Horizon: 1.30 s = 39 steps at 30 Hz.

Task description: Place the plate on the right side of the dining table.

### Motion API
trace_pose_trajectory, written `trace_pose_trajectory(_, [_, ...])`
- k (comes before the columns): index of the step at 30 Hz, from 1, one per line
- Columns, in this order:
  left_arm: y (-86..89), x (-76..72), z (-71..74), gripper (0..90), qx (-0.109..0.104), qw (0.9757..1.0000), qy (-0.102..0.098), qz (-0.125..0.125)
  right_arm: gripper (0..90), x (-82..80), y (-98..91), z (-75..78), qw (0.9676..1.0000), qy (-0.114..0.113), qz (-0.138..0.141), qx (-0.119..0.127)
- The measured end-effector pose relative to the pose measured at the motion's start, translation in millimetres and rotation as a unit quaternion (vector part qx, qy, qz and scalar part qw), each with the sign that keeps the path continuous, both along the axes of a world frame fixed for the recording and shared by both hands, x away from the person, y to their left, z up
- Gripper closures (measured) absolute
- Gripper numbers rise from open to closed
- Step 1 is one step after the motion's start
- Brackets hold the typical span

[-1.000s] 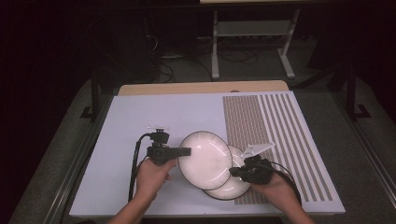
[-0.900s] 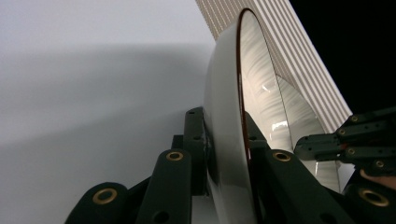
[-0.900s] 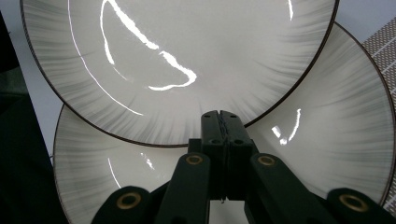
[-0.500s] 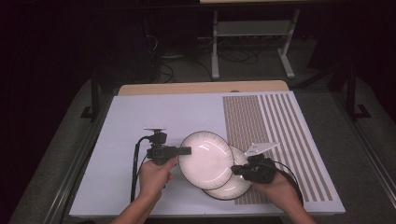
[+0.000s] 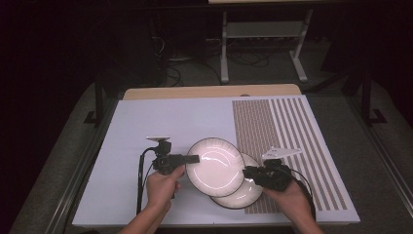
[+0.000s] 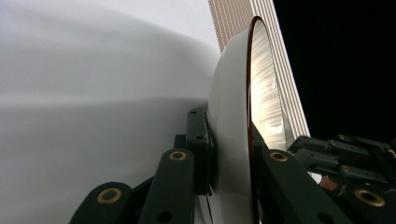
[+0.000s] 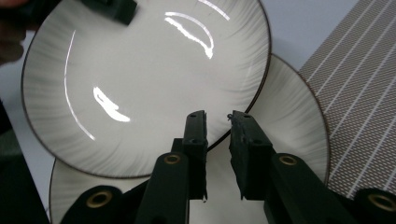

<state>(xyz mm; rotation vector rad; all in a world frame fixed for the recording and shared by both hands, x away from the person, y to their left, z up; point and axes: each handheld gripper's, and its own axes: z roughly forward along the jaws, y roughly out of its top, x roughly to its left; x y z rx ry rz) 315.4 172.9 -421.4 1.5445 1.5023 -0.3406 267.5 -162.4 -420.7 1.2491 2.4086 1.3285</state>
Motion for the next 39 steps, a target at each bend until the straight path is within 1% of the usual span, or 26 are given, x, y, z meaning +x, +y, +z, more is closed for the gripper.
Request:
trace_pose_trajectory(1, [-0.1, -0.6, 0.1, 80.3, 0.0, 1.0, -0.002, 0.002, 73.4, -0.4, -0.8, 0.7, 0.9999, -0.002, -0.013, 0.01])
trace_pose_trajectory(2, [-0.4, -0.9, 0.2, 80.3, -0.001, 1.0, -0.002, 0.004, 72.8, -1.2, -1.1, 1.5, 0.9996, -0.006, -0.023, 0.015])
trace_pose_trajectory(4, [-0.6, -2.1, 0.0, 80.3, -0.013, 0.9999, 0.0, 0.011, 68.4, -3.3, -0.3, 3.8, 0.9987, -0.017, -0.043, 0.022])
trace_pose_trajectory(5, [-0.4, -3.0, -0.3, 80.3, -0.02, 0.9997, 0.001, 0.015, 68.2, -3.7, 0.1, 4.4, 0.9984, -0.018, -0.049, 0.023])
trace_pose_trajectory(7, [-0.9, -4.6, 0.3, 80.3, -0.028, 0.9994, 0.0, 0.019, 64.2, -3.8, 0.7, 5.6, 0.9971, -0.024, -0.066, 0.029])
trace_pose_trajectory(8, [-1.2, -5.9, 0.9, 80.3, -0.033, 0.9992, -0.002, 0.023, 64.1, -3.7, 0.6, 6.2, 0.9964, -0.022, -0.074, 0.034])
trace_pose_trajectory(9, [-1.4, -6.5, 1.2, 80.3, -0.034, 0.9991, -0.004, 0.023, 62.3, -3.9, 0.2, 7.1, 0.995, -0.025, -0.086, 0.044])
trace_pose_trajectory(10, [-1.8, -7.5, 1.4, 80.3, -0.04, 0.9988, -0.004, 0.027, 61.6, -3.8, -0.1, 7.6, 0.9942, -0.026, -0.092, 0.05])
trace_pose_trajectory(12, [-2.4, -8.7, 0.2, 80.2, -0.057, 0.9977, -0.001, 0.035, 59.4, -3.7, 0.2, 9.0, 0.9918, -0.027, -0.107, 0.064])
trace_pose_trajectory(13, [-2.9, -9.9, -0.5, 80.2, -0.069, 0.9968, -0.001, 0.041, 58.8, -3.9, 2.2, 9.6, 0.9901, -0.028, -0.118, 0.071])
trace_pose_trajectory(14, [-3.6, -10.7, -0.8, 80.2, -0.075, 0.9963, -0.001, 0.043, 58.8, -3.9, 2.2, 9.6, 0.9901, -0.028, -0.118, 0.071])
trace_pose_trajectory(16, [-5.5, -12.4, 0.3, 80.2, -0.08, 0.9957, -0.005, 0.046, 57.4, -3.6, 5.1, 9.7, 0.9883, -0.03, -0.129, 0.076])
trace_pose_trajectory(17, [-6.4, -13.1, 0.4, 80.2, -0.081, 0.9956, -0.008, 0.047, 56.6, -3.1, 7.6, 9.7, 0.9859, -0.029, -0.141, 0.085])
trace_pose_trajectory(18, [-7.2, -13.8, 0.1, 80.2, -0.086, 0.995, -0.01, 0.048, 56.6, -3.1, 7.6, 9.7, 0.9859, -0.029, -0.141, 0.085])
trace_pose_trajectory(20, [-8.9, -15.2, -0.5, 80.2, -0.096, 0.9939, -0.01, 0.054, 56.6, -1.9, 10.3, 9.3, 0.9829, -0.028, -0.153, 0.098])
trace_pose_trajectory(22, [-10.4, -16.7, -0.6, 80.2, -0.104, 0.9929, -0.013, 0.057, 57.1, -0.7, 13.6, 8.6, 0.9806, -0.028, -0.164, 0.104])
trace_pose_trajectory(24, [-11.5, -17.7, 0.1, 80.2, -0.106, 0.9924, -0.016, 0.059, 57.9, -0.1, 16.6, 8.1, 0.9781, -0.028, -0.175, 0.109])
trace_pose_trajectory(27, [-11.5, -19.1, -1.1, 80.1, -0.116, 0.991, -0.016, 0.065, 61.6, 0.7, 18.0, 7.7, 0.974, -0.032, -0.191, 0.118])
trace_pose_trajectory(29, [-11.8, -19.8, -2.6, 80.2, -0.123, 0.9898, -0.014, 0.07, 64.2, 0.9, 19.4, 7.7, 0.9726, -0.035, -0.197, 0.118])
trace_pose_trajectory(31, [-11.7, -20.0, -3.2, 80.2, -0.122, 0.9899, -0.015, 0.071, 66.5, 0.8, 19.9, 7.8, 0.9714, -0.034, -0.203, 0.118])
trace_pose_trajectory(34, [-12.5, -20.0, -3.1, 80.1, -0.112, 0.991, -0.019, 0.07, 69.4, 1.9, 19.0, 7.7, 0.9702, -0.017, -0.21, 0.119])
trace_pose_trajectory(38, [-15.2, -18.9, -3.0, 80.1, -0.105, 0.9919, -0.024, 0.067, 72.3, 2.5, 16.7, 7.9, 0.9669, 0.002, -0.222, 0.125])
trace_pose_trajectory(39, [-15.6, -18.6, -2.9, 80.0, -0.104, 0.992, -0.026, 0.066, 73.5, 3.0, 15.7, 8.4, 0.9651, 0.011, -0.229, 0.127])
